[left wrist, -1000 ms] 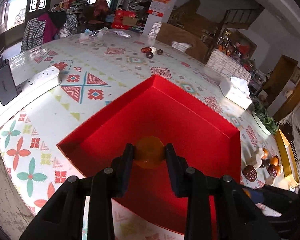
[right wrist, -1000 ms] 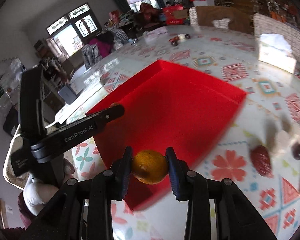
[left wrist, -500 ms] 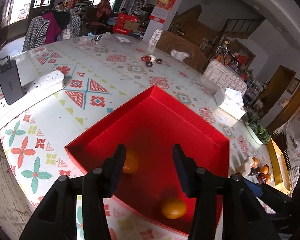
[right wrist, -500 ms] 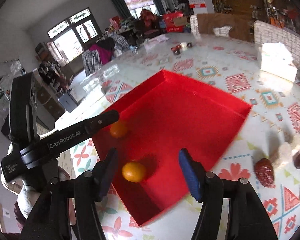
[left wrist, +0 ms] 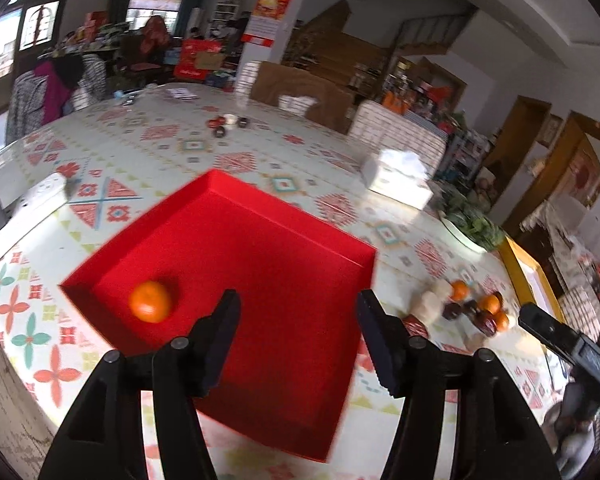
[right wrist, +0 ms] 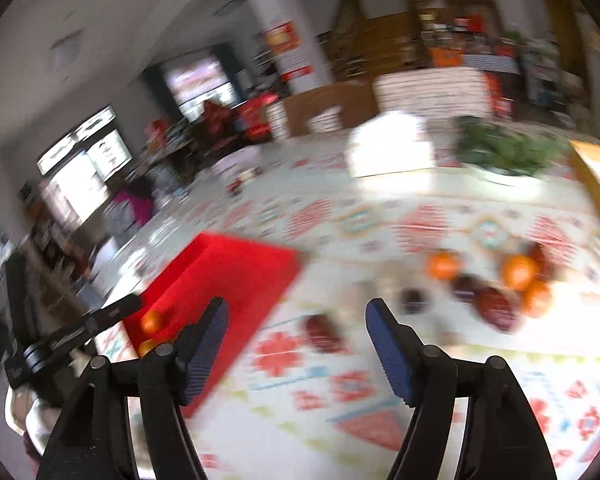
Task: Organize fruits
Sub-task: 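Grasp a red date with the left tool while the right tool approaches a rice cake, then carry the red date into the red box and open the left tool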
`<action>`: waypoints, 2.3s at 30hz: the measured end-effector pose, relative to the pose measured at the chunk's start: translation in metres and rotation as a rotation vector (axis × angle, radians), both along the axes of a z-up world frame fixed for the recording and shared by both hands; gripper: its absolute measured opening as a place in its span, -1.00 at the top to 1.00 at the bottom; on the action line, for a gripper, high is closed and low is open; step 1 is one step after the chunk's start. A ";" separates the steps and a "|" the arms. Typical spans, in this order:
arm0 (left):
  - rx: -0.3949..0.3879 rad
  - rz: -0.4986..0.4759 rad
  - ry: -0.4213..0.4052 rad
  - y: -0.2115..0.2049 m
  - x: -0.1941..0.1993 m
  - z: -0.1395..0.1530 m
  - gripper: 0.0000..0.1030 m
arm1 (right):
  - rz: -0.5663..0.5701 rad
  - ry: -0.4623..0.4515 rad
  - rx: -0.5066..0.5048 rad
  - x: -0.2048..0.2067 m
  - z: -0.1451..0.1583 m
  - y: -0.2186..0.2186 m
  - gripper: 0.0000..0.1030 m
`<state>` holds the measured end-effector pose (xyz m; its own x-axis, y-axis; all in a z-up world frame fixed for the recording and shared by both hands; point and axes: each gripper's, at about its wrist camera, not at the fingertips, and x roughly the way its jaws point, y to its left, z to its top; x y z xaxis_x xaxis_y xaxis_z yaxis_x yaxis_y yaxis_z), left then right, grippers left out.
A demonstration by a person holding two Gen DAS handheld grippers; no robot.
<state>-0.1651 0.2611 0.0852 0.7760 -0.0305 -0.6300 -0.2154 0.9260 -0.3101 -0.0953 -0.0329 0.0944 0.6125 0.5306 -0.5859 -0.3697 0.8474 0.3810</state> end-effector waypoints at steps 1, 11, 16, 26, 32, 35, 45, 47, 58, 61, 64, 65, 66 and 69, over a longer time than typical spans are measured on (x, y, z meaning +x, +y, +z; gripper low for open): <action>0.004 -0.019 0.003 -0.009 0.002 -0.001 -0.15 | -0.029 0.030 -0.007 0.004 -0.004 -0.016 -0.47; 0.049 -0.196 0.043 -0.080 0.018 -0.010 -0.15 | -0.084 0.144 -0.105 0.021 -0.043 -0.048 -0.47; 0.085 -0.271 0.075 -0.110 0.024 -0.021 -0.15 | -0.067 0.131 -0.183 0.034 -0.057 -0.029 -0.25; 0.136 -0.307 0.154 -0.135 0.057 -0.048 -0.15 | -0.032 0.131 -0.168 0.050 -0.080 -0.023 0.49; 0.166 -0.316 0.178 -0.144 0.079 -0.059 -0.15 | -0.026 0.111 -0.145 0.045 -0.075 -0.024 0.54; 0.183 -0.318 0.185 -0.148 0.090 -0.062 -0.15 | -0.024 0.115 -0.137 0.046 -0.076 -0.025 0.54; 0.196 -0.303 0.200 -0.145 0.102 -0.073 0.13 | -0.023 0.120 -0.133 0.046 -0.076 -0.025 0.54; 0.181 -0.294 0.192 -0.142 0.101 -0.073 0.13 | -0.023 0.120 -0.133 0.046 -0.076 -0.025 0.54; 0.093 -0.232 0.082 -0.116 0.068 -0.039 0.13 | -0.020 0.104 -0.115 0.044 -0.074 -0.027 0.54; 0.084 -0.193 0.054 -0.097 0.054 -0.027 0.13 | -0.023 0.083 -0.120 0.040 -0.072 -0.027 0.54; 0.098 -0.135 0.038 -0.070 0.041 -0.019 0.13 | -0.016 0.049 -0.129 0.035 -0.066 -0.023 0.54; 0.104 -0.113 0.038 -0.060 0.038 -0.017 0.13 | -0.010 0.045 -0.121 0.033 -0.064 -0.021 0.54; 0.106 -0.095 0.039 -0.053 0.037 -0.016 0.13 | -0.006 0.042 -0.114 0.031 -0.061 -0.019 0.54; 0.104 -0.032 0.042 -0.022 0.032 -0.015 0.13 | 0.028 0.042 -0.087 0.021 -0.050 -0.006 0.54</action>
<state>-0.1335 0.2391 0.0704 0.7483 0.0124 -0.6633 -0.1963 0.9592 -0.2036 -0.0745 -0.0389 0.0448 0.5723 0.4930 -0.6553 -0.3788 0.8677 0.3219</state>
